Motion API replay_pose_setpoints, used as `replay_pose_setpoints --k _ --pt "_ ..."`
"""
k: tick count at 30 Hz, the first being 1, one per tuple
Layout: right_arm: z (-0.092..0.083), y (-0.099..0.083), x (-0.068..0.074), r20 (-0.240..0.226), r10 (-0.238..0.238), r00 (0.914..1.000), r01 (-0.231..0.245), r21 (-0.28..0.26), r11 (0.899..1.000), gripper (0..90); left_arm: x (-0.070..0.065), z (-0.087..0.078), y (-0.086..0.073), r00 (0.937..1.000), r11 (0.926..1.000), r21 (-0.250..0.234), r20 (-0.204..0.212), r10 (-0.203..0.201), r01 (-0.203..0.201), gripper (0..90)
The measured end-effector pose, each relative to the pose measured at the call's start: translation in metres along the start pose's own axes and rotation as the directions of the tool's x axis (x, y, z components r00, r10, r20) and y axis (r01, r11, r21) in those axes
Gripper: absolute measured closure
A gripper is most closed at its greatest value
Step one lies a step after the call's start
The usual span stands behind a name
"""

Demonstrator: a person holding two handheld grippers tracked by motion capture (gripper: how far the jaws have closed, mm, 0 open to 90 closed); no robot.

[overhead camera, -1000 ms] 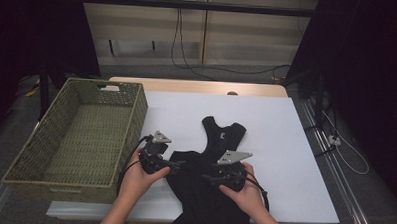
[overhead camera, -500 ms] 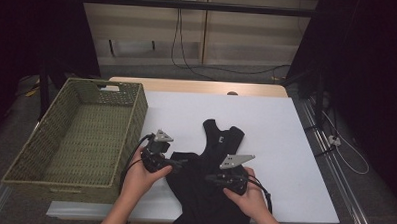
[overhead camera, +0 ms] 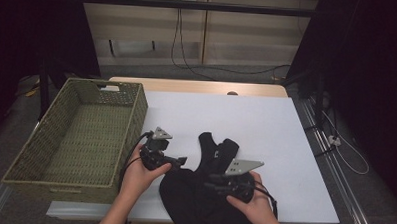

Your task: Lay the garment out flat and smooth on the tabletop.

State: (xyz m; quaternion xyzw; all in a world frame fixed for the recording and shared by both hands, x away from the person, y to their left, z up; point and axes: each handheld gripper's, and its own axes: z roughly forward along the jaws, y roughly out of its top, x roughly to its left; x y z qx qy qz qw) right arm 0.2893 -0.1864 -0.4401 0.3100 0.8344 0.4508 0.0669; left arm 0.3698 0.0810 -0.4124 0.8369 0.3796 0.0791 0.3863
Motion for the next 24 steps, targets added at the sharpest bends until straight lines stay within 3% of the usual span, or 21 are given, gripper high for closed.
replay_pose_setpoints --k 1,2,5,6,8,9,10,12,15,19,20,21,23,24 --pt "0.0 0.0 0.0 0.0 0.0 1.0 0.0 0.0 1.0 62.3 0.0 0.001 0.0 1.0 1.0 0.001 0.002 0.002 -0.002 14.9" --pt "0.001 0.002 -0.01 0.089 -0.004 0.996 0.004 0.002 1.0 55.6 0.0 0.002 -0.001 1.0 1.0 0.008 -0.003 0.005 -0.005 14.9" --pt "0.009 0.0 -0.02 0.112 0.007 0.9937 -0.011 0.038 0.999 51.7 0.001 0.005 -0.002 1.0 0.9998 0.017 -0.002 0.007 -0.007 14.8" --pt "0.02 -0.007 -0.026 0.097 0.024 0.9951 -0.03 0.063 0.998 52.0 0.001 0.005 -0.002 1.0 0.9997 0.023 0.002 0.006 -0.006 14.8" --pt "0.021 -0.008 -0.027 0.086 0.038 0.9955 -0.042 0.048 0.998 55.2 0.002 0.005 -0.002 1.0 0.9998 0.021 0.001 0.002 -0.002 14.8" --pt "0.021 -0.007 -0.027 0.068 0.043 0.9968 -0.047 0.055 0.997 67.2 0.002 0.004 -0.002 1.0 0.9999 0.015 -0.003 0.003 -0.003 14.8" --pt "0.019 -0.005 -0.027 0.018 0.052 0.9985 -0.053 0.079 0.995 77.6 0.002 0.004 -0.002 1.0 0.9999 0.011 -0.004 -0.004 0.004 14.8" --pt "0.017 -0.005 -0.025 -0.006 0.061 0.9981 -0.06 0.088 0.994 80.5 0.002 0.004 -0.002 1.0 0.9999 0.013 -0.003 -0.003 0.003 14.8" --pt "0.015 -0.007 -0.021 -0.033 0.071 0.9969 -0.068 0.101 0.993 80.9 0.002 0.003 -0.002 1.0 0.9998 0.018 -0.004 -0.001 0.001 14.8" --pt "0.008 -0.013 -0.004 -0.098 0.059 0.9934 -0.047 0.127 0.991 80.8 0.001 0.004 0.001 1.0 0.9998 0.021 0.002 0.006 -0.006 14.7" --pt "0.006 -0.016 0.005 -0.139 0.052 0.9888 -0.032 0.143 0.989 80.6 -0.001 0.006 0.002 1.0 0.9998 0.02 0.001 0.008 -0.008 14.6" --pt "0.006 -0.016 0.005 -0.139 0.052 0.9888 -0.032 0.143 0.989 80.6 -0.002 0.008 0.003 0.9999 0.9997 0.02 0.004 0.011 -0.011 14.6" --pt "0.004 -0.018 0.011 -0.155 0.042 0.987 -0.02 0.146 0.989 78.8 -0.003 0.012 0.005 0.9998 0.9994 0.028 0.012 0.017 -0.017 14.6" --pt "0.002 -0.019 0.012 -0.158 0.049 0.9862 -0.027 0.137 0.99 71.6 -0.005 0.017 0.007 0.9995 0.9992 0.033 0.023 0.022 -0.023 14.6"
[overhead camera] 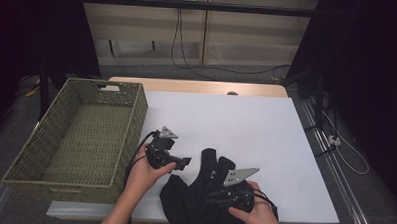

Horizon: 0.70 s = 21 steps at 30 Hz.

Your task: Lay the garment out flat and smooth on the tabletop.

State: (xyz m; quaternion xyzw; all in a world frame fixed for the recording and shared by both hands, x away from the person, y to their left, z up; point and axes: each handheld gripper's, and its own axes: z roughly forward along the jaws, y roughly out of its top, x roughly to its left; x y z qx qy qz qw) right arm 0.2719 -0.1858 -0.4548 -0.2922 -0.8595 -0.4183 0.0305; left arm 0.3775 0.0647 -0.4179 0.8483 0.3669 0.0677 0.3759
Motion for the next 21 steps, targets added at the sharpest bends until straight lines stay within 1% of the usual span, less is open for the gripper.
replay_pose_setpoints --k 1,2,3,5,6,7,8,9,10,11,12,13,14,15,16,17,18,19,20,21 --pt "0.0 0.0 0.0 0.0 0.0 1.0 0.0 0.0 1.0 71.6 0.0 0.0 0.0 1.0 1.0 0.0 0.0 0.0 0.0 14.6" --pt "-0.004 0.001 -0.004 0.003 0.022 0.9998 -0.022 -0.029 0.999 61.2 -0.001 0.004 0.002 1.0 0.9999 0.012 0.004 0.007 -0.007 14.6" --pt "-0.004 0.001 -0.004 0.003 0.022 0.9998 -0.022 -0.029 0.999 61.2 -0.001 0.004 0.002 1.0 0.9999 0.012 0.004 0.007 -0.007 14.6" --pt "-0.012 0.004 -0.01 0.048 0.033 0.9983 -0.03 -0.066 0.997 55.3 -0.002 0.008 0.003 0.9999 0.9999 0.013 0.016 0.004 -0.004 14.7" --pt "-0.023 0.008 -0.019 0.088 0.068 0.9938 -0.057 -0.12 0.991 53.7 -0.002 0.009 0.004 0.9999 0.9999 0.014 0.013 0.006 -0.006 14.5" --pt "-0.023 0.008 -0.019 0.088 0.068 0.9938 -0.057 -0.12 0.991 53.7 -0.001 0.011 0.005 0.9998 0.9999 0.015 0.017 0.002 -0.002 14.5" --pt "-0.029 0.01 -0.024 0.118 0.08 0.9898 -0.063 -0.144 0.988 53.9 -0.001 0.012 0.005 0.9998 0.9998 0.018 0.017 0.004 -0.005 14.4" --pt "-0.033 0.01 -0.03 0.136 0.097 0.986 -0.073 -0.166 0.983 53.9 -0.001 0.014 0.005 0.9998 0.9999 0.015 0.02 -0.002 0.002 14.3" --pt "-0.036 0.011 -0.036 0.152 0.116 0.9815 -0.087 -0.185 0.979 53.9 0.0 0.017 0.006 0.9997 0.9998 0.018 0.022 -0.001 0.0 14.3" --pt "-0.039 0.012 -0.043 0.192 0.13 0.9728 -0.091 -0.198 0.976 54.7 0.0 0.018 0.006 0.9998 0.9998 0.018 0.022 -0.004 0.004 14.3" --pt "-0.04 0.012 -0.052 0.237 0.149 0.9601 -0.103 -0.197 0.975 54.9 0.001 0.022 0.007 0.9997 0.9996 0.027 0.024 -0.004 0.003 14.3" --pt "-0.04 0.012 -0.052 0.237 0.149 0.9601 -0.103 -0.197 0.975 54.9 0.001 0.022 0.007 0.9997 0.9996 0.027 0.024 -0.004 0.003 14.3" --pt "-0.039 0.012 -0.057 0.269 0.157 0.9505 -0.106 -0.194 0.975 54.9 0.001 0.024 0.007 0.9997 0.9997 0.024 0.022 -0.011 0.011 14.3" --pt "-0.038 0.012 -0.063 0.286 0.164 0.9442 -0.111 -0.193 0.975 54.9 0.002 0.026 0.008 0.9997 0.9996 0.026 0.023 -0.01 0.01 14.3" --pt "-0.034 0.012 -0.072 0.322 0.189 0.9278 -0.135 -0.183 0.974 55.7 0.003 0.03 0.009 0.9996 0.9996 0.028 0.025 -0.009 0.009 14.3" --pt "-0.034 0.012 -0.072 0.322 0.189 0.9278 -0.135 -0.183 0.974 55.7 0.003 0.03 0.009 0.9996 0.9996 0.028 0.025 -0.009 0.009 14.3" --pt "-0.032 0.011 -0.079 0.346 0.192 0.9186 -0.142 -0.164 0.976 56.4 0.003 0.034 0.012 0.9996 0.9996 0.027 0.028 -0.006 0.006 14.4" --pt "-0.032 0.011 -0.079 0.346 0.192 0.9186 -0.142 -0.164 0.976 56.4 0.003 0.034 0.012 0.9996 0.9996 0.027 0.028 -0.006 0.006 14.4" --pt "-0.031 0.01 -0.085 0.344 0.214 0.9143 -0.164 -0.168 0.972 56.4 0.003 0.038 0.015 0.9994 0.9997 0.024 0.034 -0.003 0.002 14.7" --pt "-0.031 0.01 -0.085 0.344 0.214 0.9143 -0.164 -0.168 0.972 56.4 0.003 0.038 0.015 0.9994 0.9997 0.024 0.034 -0.003 0.002 14.8"
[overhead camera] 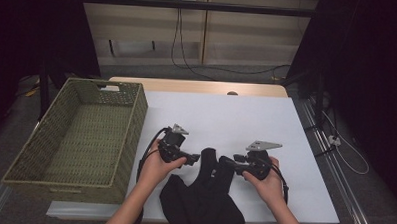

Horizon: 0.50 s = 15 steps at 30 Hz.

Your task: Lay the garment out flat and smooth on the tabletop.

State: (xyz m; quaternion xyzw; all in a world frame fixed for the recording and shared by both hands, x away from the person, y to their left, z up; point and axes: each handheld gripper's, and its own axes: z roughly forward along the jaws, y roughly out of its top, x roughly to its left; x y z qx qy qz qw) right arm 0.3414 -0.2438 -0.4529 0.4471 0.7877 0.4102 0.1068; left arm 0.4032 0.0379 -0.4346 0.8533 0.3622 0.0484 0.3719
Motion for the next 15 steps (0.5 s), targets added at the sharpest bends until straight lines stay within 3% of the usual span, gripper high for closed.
replay_pose_setpoints --k 4,5,6,8,9,10,11,12,13,15 --pt "-0.002 0.002 -0.008 -0.009 0.02 0.9998 -0.02 -0.016 1.0 55.7 0.0 0.007 0.009 0.9998 0.9999 -0.007 0.014 0.012 -0.012 15.6" --pt "-0.008 0.005 -0.013 0.011 0.036 0.9993 -0.035 -0.057 0.998 56.2 -0.001 0.01 0.013 0.9996 0.9998 -0.01 0.023 0.019 -0.018 15.9" --pt "-0.008 0.005 -0.013 0.011 0.036 0.9993 -0.035 -0.057 0.998 56.2 -0.001 0.01 0.013 0.9996 0.9998 -0.01 0.023 0.019 -0.018 16.9" --pt "-0.006 0.006 -0.012 0.007 0.021 0.9997 -0.021 -0.029 0.999 56.2 -0.002 0.015 0.017 0.9992 0.9995 -0.004 0.025 0.031 -0.031 17.1" --pt "0.002 0.002 -0.007 -0.018 0.011 0.9998 -0.011 0.023 1.0 56.2 -0.003 0.021 0.019 0.9986 0.9992 -0.002 0.035 0.04 -0.04 18.0" --pt "0.002 0.002 -0.007 -0.018 0.011 0.9998 -0.011 0.023 1.0 56.2 -0.003 0.021 0.019 0.9986 0.9992 -0.002 0.035 0.04 -0.04 18.7" --pt "0.009 -0.003 -0.001 -0.003 -0.022 0.9998 0.022 0.03 0.999 64.3 -0.003 0.026 0.021 0.9982 0.9991 0.003 0.043 0.042 -0.042 19.1" --pt "0.009 -0.003 -0.001 -0.003 -0.022 0.9998 0.022 0.03 0.999 64.3 -0.003 0.026 0.021 0.9982 0.9991 0.003 0.043 0.042 -0.042 20.7" --pt "0.009 -0.003 0.001 0.03 -0.037 0.9988 0.036 0.035 0.999 68.5 -0.003 0.032 0.022 0.9981 0.9988 0.013 0.04 0.047 -0.048 22.7" --pt "0.008 -0.003 -0.001 0.008 -0.018 0.9998 0.018 0.04 0.999 80.9 -0.003 0.037 0.023 0.9976 0.998 0.024 0.039 0.057 -0.058 24.1"
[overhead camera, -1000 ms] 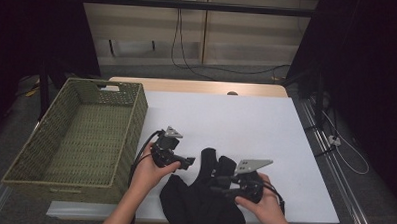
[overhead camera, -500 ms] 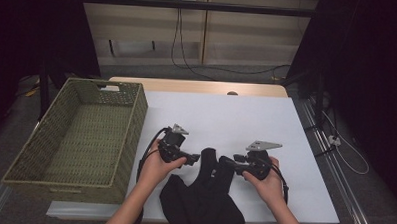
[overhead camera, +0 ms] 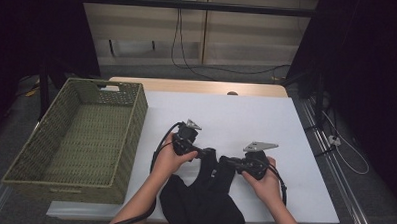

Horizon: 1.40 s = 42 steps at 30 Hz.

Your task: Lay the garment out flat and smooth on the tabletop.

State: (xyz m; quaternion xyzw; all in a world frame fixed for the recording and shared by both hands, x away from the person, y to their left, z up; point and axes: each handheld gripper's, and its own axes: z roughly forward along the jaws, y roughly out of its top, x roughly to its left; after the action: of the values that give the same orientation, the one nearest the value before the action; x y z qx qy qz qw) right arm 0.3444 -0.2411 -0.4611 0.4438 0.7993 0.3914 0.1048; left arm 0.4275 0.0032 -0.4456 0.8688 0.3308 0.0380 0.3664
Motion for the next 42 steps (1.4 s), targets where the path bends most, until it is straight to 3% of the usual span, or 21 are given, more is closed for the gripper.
replay_pose_setpoints --k 6,8,9,10,15,19,20,23,24,25,26,27,28,29,30,36,42 --pt "-0.002 -0.004 -0.001 -0.022 0.051 0.9985 -0.051 -0.013 0.999 84.7 -0.004 0.01 0.0 0.9986 0.9984 0.022 0.006 0.052 -0.052 37.0" --pt "-0.002 -0.004 -0.002 -0.024 0.058 0.998 -0.059 -0.015 0.998 84.8 -0.005 0.01 0.001 0.9989 0.9986 0.027 0.009 0.046 -0.047 40.0" --pt "-0.003 -0.004 -0.002 -0.025 0.06 0.9979 -0.061 -0.015 0.998 85.0 -0.006 0.009 0.001 0.9985 0.9979 0.041 0.024 0.049 -0.049 45.0" --pt "-0.006 -0.005 -0.004 -0.019 0.072 0.9972 -0.073 -0.029 0.997 85.1 -0.011 0.009 0.002 0.9963 0.9948 0.055 0.012 0.085 -0.085 53.9" --pt "-0.018 0.0 -0.011 -0.005 0.107 0.9942 -0.107 -0.085 0.991 85.3 -0.016 0.008 0.002 0.9958 0.9937 0.084 0.061 0.068 -0.073 78.1" --pt "-0.034 0.01 -0.018 0.017 0.126 0.9919 -0.123 -0.122 0.985 85.3 -0.017 0.003 0.006 0.9958 0.9908 0.104 0.04 0.082 -0.086 83.1" --pt "-0.045 0.017 -0.022 0.032 0.124 0.9918 -0.119 -0.139 0.983 85.4 -0.01 -0.008 0.01 0.9979 0.9964 0.059 0.026 0.059 -0.06 83.5" --pt "-0.057 0.026 -0.025 0.056 0.118 0.9914 -0.108 -0.161 0.981 85.4 -0.003 -0.023 0.016 0.9991 0.9989 0.021 -0.009 0.042 -0.042 83.9" --pt "-0.068 0.035 -0.028 0.074 0.11 0.9911 -0.096 -0.173 0.98 85.4 0.004 -0.039 0.023 0.9987 0.9994 -0.012 -0.038 0.032 -0.032 83.9" --pt "-0.068 0.035 -0.028 0.074 0.11 0.9911 -0.096 -0.173 0.98 85.4 0.004 -0.039 0.023 0.9987 0.9994 -0.012 -0.038 0.032 -0.032 83.9" --pt "-0.079 0.044 -0.032 0.091 0.114 0.9893 -0.095 -0.19 0.977 85.4 0.009 -0.054 0.031 0.9979 0.9984 -0.05 -0.06 0.023 -0.026 83.9" --pt "-0.079 0.044 -0.032 0.091 0.114 0.9893 -0.095 -0.19 0.977 85.4 0.009 -0.054 0.031 0.9979 0.9984 -0.05 -0.06 0.023 -0.026 83.9" --pt "-0.089 0.053 -0.036 0.119 0.117 0.986 -0.09 -0.21 0.974 85.5 0.013 -0.068 0.039 0.9972 0.9959 -0.087 -0.072 0.017 -0.024 83.9" --pt "-0.089 0.053 -0.036 0.119 0.117 0.986 -0.09 -0.21 0.974 85.5 0.013 -0.068 0.039 0.9972 0.9959 -0.087 -0.072 0.017 -0.024 83.9" --pt "-0.098 0.062 -0.039 0.139 0.116 0.9835 -0.082 -0.228 0.97 85.5 0.014 -0.078 0.047 0.9966 0.9926 -0.12 -0.082 0.009 -0.019 83.9" --pt "-0.111 0.088 -0.042 0.182 0.099 0.9783 -0.049 -0.263 0.964 85.6 0.012 -0.095 0.068 0.9938 0.9858 -0.159 -0.105 0.037 -0.053 83.8" --pt "-0.113 0.106 -0.044 0.216 0.098 0.9714 -0.035 -0.279 0.96 85.8 0.018 -0.102 0.082 0.9927 0.9824 -0.183 -0.12 0.014 -0.035 83.9"
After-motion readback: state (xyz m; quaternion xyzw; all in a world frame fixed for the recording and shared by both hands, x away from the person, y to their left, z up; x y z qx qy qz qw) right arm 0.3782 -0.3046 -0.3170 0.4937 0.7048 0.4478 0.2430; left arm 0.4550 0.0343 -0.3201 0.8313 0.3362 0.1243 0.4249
